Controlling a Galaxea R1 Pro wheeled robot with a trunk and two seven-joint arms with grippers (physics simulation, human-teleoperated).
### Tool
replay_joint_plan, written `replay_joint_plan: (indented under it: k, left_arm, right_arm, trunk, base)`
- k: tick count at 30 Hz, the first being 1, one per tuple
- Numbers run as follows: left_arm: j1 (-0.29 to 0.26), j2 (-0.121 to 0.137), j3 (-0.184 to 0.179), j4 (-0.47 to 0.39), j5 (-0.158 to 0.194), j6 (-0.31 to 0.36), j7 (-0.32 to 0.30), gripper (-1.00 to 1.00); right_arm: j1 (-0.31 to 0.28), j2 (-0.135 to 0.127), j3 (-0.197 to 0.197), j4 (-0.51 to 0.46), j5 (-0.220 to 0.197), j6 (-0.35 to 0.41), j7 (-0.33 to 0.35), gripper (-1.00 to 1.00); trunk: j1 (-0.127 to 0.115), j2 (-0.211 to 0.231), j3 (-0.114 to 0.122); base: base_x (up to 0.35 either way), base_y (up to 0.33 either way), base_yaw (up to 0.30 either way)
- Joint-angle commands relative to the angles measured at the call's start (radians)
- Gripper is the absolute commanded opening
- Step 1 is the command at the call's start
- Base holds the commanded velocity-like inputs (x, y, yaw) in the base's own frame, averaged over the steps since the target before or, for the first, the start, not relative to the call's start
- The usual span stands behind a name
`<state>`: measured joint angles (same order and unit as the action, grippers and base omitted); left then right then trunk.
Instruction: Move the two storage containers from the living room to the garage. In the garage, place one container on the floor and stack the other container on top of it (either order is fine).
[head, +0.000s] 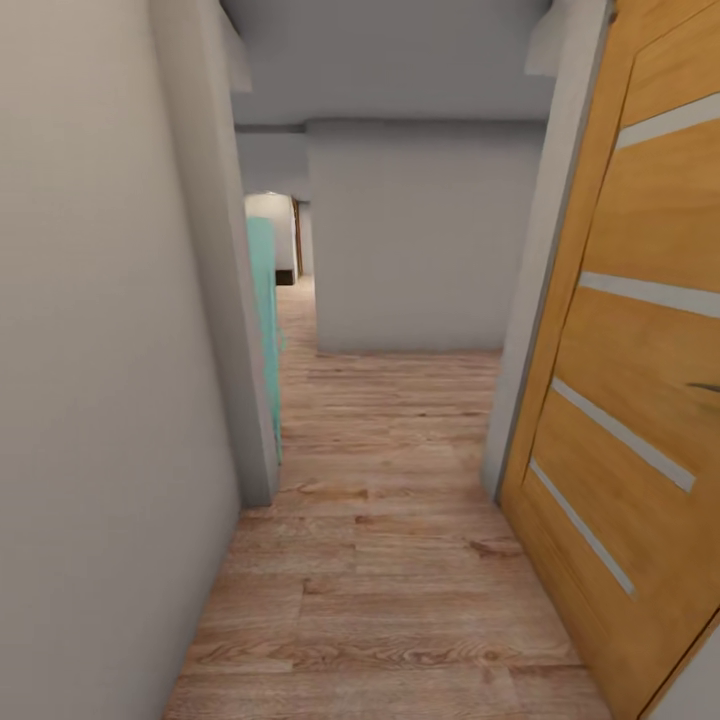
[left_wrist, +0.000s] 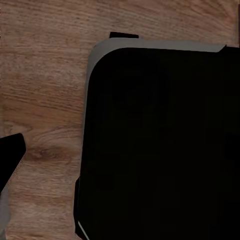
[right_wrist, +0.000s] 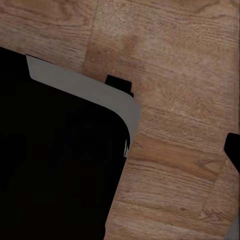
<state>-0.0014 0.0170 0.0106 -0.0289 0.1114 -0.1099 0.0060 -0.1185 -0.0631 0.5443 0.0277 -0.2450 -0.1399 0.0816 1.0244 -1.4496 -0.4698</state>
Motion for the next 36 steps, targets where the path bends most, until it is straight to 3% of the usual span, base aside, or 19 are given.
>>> replay_joint_plan:
  k: [1,36]
  left_arm:
    - [0.0,0.0,0.0,0.0,0.008,-0.002,0.0,1.0]
    - [0.0,0.0,0.0,0.0,0.008,-0.002,0.0,1.0]
  right_arm:
    - [-0.001,0.0,0.006,0.003,-0.011,-0.006,0.006,1.0]
    - [-0.001,0.0,0.005,0.003,-0.01,-0.006,0.007,1.0]
  trunk:
    - [0.001,0.0,-0.001]
    - [0.001,0.0,-0.001]
  base:
    - [0.322,0.0,0.0]
    - [0.322,0.0,0.0]
